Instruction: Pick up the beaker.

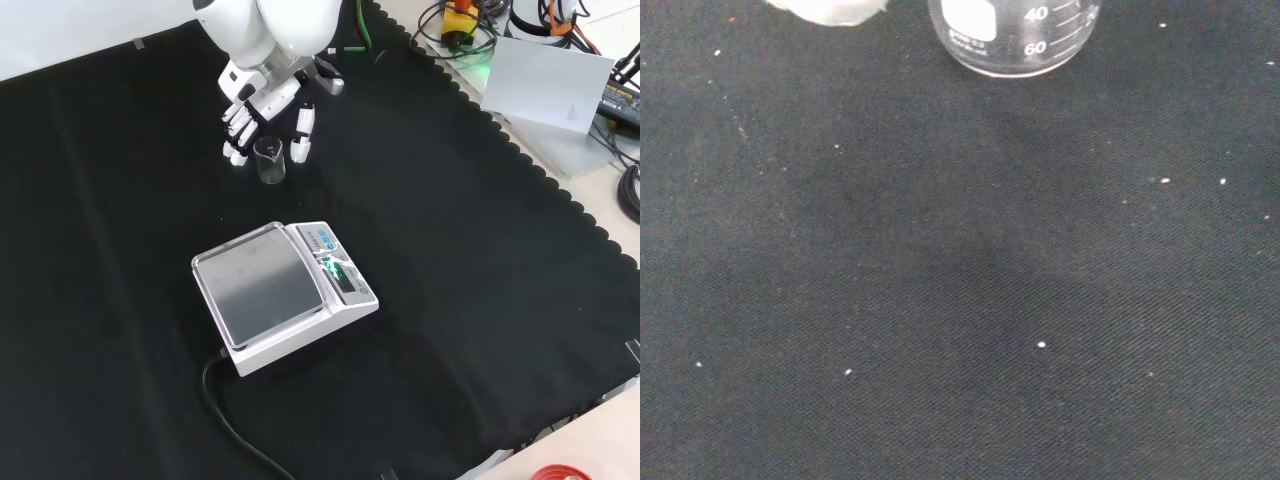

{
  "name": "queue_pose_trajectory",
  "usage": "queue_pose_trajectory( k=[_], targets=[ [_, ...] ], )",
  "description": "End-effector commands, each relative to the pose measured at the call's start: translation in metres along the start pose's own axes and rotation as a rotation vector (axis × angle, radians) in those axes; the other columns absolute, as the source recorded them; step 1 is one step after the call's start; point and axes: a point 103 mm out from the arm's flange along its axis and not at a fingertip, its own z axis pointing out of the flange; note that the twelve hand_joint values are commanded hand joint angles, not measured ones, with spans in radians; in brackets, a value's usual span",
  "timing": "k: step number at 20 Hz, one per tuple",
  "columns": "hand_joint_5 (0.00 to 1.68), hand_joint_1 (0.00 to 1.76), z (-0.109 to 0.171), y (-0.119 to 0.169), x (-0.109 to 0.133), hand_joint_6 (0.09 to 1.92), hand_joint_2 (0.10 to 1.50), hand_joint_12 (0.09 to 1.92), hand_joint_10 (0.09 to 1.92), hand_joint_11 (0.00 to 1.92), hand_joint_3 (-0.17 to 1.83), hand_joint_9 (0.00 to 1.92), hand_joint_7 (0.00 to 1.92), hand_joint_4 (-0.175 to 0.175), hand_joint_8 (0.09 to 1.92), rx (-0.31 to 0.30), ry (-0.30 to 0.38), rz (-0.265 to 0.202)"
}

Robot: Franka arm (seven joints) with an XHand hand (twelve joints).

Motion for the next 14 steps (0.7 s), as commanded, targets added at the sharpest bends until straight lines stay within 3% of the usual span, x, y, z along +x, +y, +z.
queue_pose_trajectory(
  k=[1,6,10,14],
  targets=[
    [0.36,0.85,0.0016,0.0016,0.0075,0.12,0.93,1.45,0.8,0.12,-0.17,0.34,0.14,-0.047,0.63,-0.013,0.004,-0.014],
    [0.47,0.91,0.0016,0.0012,0.0118,0.21,0.97,1.4,0.73,0.25,-0.17,0.54,0.3,-0.054,0.65,-0.028,-0.011,-0.018],
    [0.64,0.95,0.0006,0.0012,0.0143,0.65,1.01,1.36,0.68,0.34,-0.17,0.66,0.41,-0.042,0.65,-0.04,-0.018,-0.017],
    [0.74,0.99,0.0036,-0.0009,0.0135,0.79,1.05,1.34,0.68,0.41,-0.17,0.74,0.5,-0.033,0.67,-0.047,-0.027,-0.018]
  ],
)
